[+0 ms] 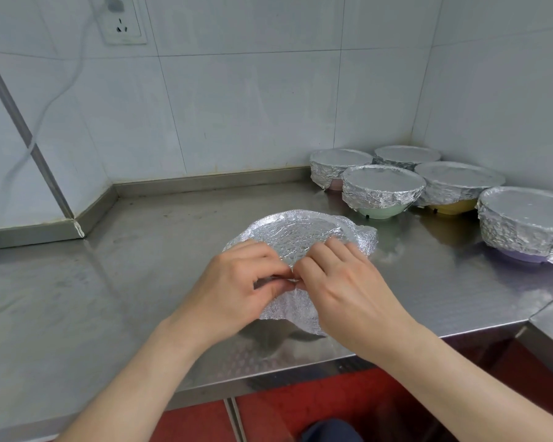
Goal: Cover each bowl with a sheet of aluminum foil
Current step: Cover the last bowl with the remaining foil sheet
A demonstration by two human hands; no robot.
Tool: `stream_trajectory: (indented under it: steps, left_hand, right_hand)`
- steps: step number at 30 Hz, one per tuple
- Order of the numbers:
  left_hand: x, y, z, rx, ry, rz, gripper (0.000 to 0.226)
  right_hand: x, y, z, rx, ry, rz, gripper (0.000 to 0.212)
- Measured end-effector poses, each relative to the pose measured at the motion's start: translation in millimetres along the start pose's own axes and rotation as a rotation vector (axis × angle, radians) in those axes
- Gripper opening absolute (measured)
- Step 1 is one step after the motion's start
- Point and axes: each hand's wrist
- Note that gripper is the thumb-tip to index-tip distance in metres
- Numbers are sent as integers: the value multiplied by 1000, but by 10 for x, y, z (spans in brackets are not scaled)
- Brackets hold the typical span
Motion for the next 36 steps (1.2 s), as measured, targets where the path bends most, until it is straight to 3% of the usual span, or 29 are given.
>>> stream_trajectory:
  steps: [4,8,12,16,23,33,36]
  left_hand:
    - [21,-6,10,65,-56,-75,14]
    - [29,13,64,64,12,-47,16]
    - [38,32,172,29,110,80,12]
    - [2,48,214,-34,111,98,22]
    - [-61,21,0,-9,116,1,20]
    - [-15,42,-71,-11,-4,-49,14]
    - [-23,30,-15,27,24,-30,7]
  right_hand:
    - [50,-12,12,-11,-4,-8,19]
    - [93,-12,38,26,-72,-41,5]
    - [-51,-32,166,122,-359,-99,25]
    - [-293,-33,227,287,-592,-167,10]
    - [-235,-12,205,248,-603,-125,16]
    - [-70,-25,77,120,-202,-8,12]
    - [-25,-31,140,151,-243,-37,10]
Point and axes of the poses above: each hand's wrist, its own y-axis away from the middle knuckle, its own z-axis out of the back of the hand, x = y × z, and after that the axes turned 12 degrees about y, right-handed
